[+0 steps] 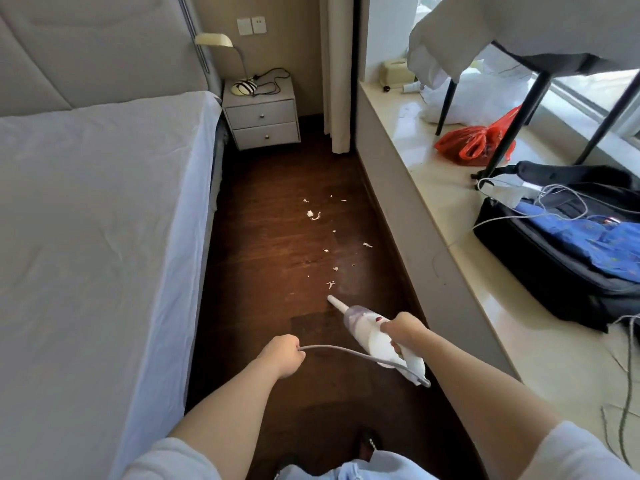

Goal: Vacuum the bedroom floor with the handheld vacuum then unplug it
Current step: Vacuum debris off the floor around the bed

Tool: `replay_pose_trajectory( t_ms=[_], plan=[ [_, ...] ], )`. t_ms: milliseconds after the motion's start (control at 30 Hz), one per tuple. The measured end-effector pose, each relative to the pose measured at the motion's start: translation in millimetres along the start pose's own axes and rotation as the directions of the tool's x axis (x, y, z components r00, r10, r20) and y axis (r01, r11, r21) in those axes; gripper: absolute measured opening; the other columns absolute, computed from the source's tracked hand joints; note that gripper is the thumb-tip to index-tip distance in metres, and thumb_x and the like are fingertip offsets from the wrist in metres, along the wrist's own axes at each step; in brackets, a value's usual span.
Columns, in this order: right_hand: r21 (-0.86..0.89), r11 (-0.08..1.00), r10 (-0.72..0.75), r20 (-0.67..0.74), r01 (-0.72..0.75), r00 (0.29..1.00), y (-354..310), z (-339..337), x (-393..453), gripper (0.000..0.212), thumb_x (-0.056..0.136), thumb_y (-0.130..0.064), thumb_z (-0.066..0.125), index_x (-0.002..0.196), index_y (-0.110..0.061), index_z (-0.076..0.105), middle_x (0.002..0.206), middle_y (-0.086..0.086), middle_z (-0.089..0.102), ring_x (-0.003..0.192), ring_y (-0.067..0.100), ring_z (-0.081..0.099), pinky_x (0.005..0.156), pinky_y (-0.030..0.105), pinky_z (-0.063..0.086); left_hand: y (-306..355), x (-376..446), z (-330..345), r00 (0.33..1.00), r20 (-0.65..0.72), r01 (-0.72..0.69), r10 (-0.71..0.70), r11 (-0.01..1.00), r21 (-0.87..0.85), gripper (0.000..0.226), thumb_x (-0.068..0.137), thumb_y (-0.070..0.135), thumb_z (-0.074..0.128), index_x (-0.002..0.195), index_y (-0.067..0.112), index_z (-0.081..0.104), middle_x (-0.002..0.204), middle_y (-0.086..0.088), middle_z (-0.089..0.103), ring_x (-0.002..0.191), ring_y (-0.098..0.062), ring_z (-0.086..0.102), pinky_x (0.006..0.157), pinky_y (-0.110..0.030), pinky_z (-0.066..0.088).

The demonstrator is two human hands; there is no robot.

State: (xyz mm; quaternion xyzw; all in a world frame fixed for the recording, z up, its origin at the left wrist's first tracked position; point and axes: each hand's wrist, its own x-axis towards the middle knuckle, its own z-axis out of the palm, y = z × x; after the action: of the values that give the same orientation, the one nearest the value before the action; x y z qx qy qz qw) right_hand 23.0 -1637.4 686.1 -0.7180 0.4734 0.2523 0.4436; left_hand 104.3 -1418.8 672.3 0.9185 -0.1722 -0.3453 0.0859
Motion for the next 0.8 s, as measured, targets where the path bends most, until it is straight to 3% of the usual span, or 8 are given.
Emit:
replay_pose_trajectory(
  t_ms=[100, 200, 367, 433, 500, 600, 667, 800],
  plan=[
    [-0.099, 0.995, 0.001, -0.049, -0.005, 0.999, 2, -13, 1, 0.039, 0.098, -0.027, 0.047, 0.121, 0.002, 0.058, 0.097, 0.011, 0.064, 0.083, 0.025, 0.059, 0.069, 0.025, 0.044, 15, 3, 2, 1.0, 0.006, 0.0, 0.001, 1.0, -0.017, 0.019, 0.097, 0.025, 0.049, 0.109, 0.015, 0.061, 0.106, -0.004, 0.063, 0.087, -0.012, 0.058, 0.078, -0.02, 0.048],
    [-0.087, 0.996, 0.012, -0.085, -0.019, 0.996, 11, -31, 5, 0.037, 0.098, -0.028, 0.046, 0.119, 0.001, 0.058, 0.09, 0.01, 0.063, 0.078, 0.024, 0.06, 0.063, 0.025, 0.045, 35, 7, 6, 1.0, 0.022, -0.013, 0.014, 1.0, -0.021, 0.02, 0.097, 0.025, 0.049, 0.108, 0.014, 0.061, 0.105, -0.004, 0.063, 0.09, -0.014, 0.059, 0.08, -0.023, 0.048],
    [-0.078, 0.994, 0.072, -0.12, -0.081, 0.99, 28, -56, 9, 0.035, 0.1, -0.023, 0.042, 0.119, 0.002, 0.057, 0.074, 0.005, 0.058, 0.083, 0.025, 0.06, 0.07, 0.025, 0.044, 62, 13, 13, 0.997, 0.062, -0.036, 0.036, 0.999, -0.007, 0.022, 0.097, 0.025, 0.047, 0.111, 0.014, 0.06, 0.106, -0.004, 0.062, 0.088, -0.014, 0.058, 0.077, -0.023, 0.046],
    [-0.086, 0.99, 0.103, -0.123, -0.114, 0.987, 34, -64, 14, 0.024, 0.1, -0.018, 0.04, 0.108, -0.001, 0.055, 0.066, 0.003, 0.052, 0.083, 0.024, 0.062, 0.071, 0.024, 0.042, 68, 14, 13, 0.997, 0.071, -0.033, 0.033, 0.999, -0.004, 0.023, 0.097, 0.025, 0.047, 0.111, 0.014, 0.06, 0.108, -0.005, 0.063, 0.092, -0.016, 0.059, 0.08, -0.024, 0.047],
    [-0.025, 0.993, 0.112, -0.132, -0.116, 0.985, 39, -70, 18, 0.018, 0.099, -0.015, 0.041, 0.096, -0.003, 0.055, 0.063, 0.003, 0.05, 0.062, 0.019, 0.055, 0.065, 0.024, 0.043, 71, 16, 10, 0.997, 0.074, -0.03, 0.03, 1.0, -0.003, 0.022, 0.097, 0.026, 0.047, 0.11, 0.014, 0.061, 0.109, -0.006, 0.063, 0.096, -0.019, 0.06, 0.082, -0.026, 0.048],
    [0.049, 0.993, 0.118, -0.18, -0.111, 0.977, 47, -77, 21, 0.029, 0.099, -0.014, 0.042, 0.072, -0.006, 0.049, 0.061, 0.004, 0.049, 0.052, 0.015, 0.045, 0.061, 0.026, 0.042, 72, 19, 7, 0.996, 0.076, -0.04, 0.04, 0.999, -0.003, 0.02, 0.096, 0.025, 0.05, 0.106, 0.013, 0.062, 0.108, -0.006, 0.063, 0.096, -0.02, 0.061, 0.079, -0.026, 0.047],
    [0.085, 0.981, 0.188, -0.206, -0.174, 0.96, 49, -81, 21, 0.029, 0.102, -0.016, 0.038, 0.079, -0.002, 0.047, 0.062, 0.005, 0.051, 0.053, 0.016, 0.047, 0.063, 0.023, 0.042, 72, 21, 8, 0.995, 0.078, -0.054, 0.055, 0.998, -0.009, 0.019, 0.096, 0.024, 0.051, 0.106, 0.013, 0.062, 0.108, -0.006, 0.064, 0.096, -0.018, 0.061, 0.079, -0.025, 0.047],
    [0.17, 0.972, 0.187, -0.143, -0.162, 0.972, 47, -77, 19, 0.028, 0.101, -0.021, 0.042, 0.11, 0.003, 0.053, 0.062, 0.011, 0.05, 0.05, 0.02, 0.043, 0.045, 0.025, 0.034, 67, 25, 9, 0.992, 0.094, -0.086, 0.087, 0.996, -0.007, 0.02, 0.097, 0.025, 0.049, 0.108, 0.013, 0.061, 0.107, -0.005, 0.063, 0.09, -0.014, 0.059, 0.075, -0.021, 0.045]
  ],
)
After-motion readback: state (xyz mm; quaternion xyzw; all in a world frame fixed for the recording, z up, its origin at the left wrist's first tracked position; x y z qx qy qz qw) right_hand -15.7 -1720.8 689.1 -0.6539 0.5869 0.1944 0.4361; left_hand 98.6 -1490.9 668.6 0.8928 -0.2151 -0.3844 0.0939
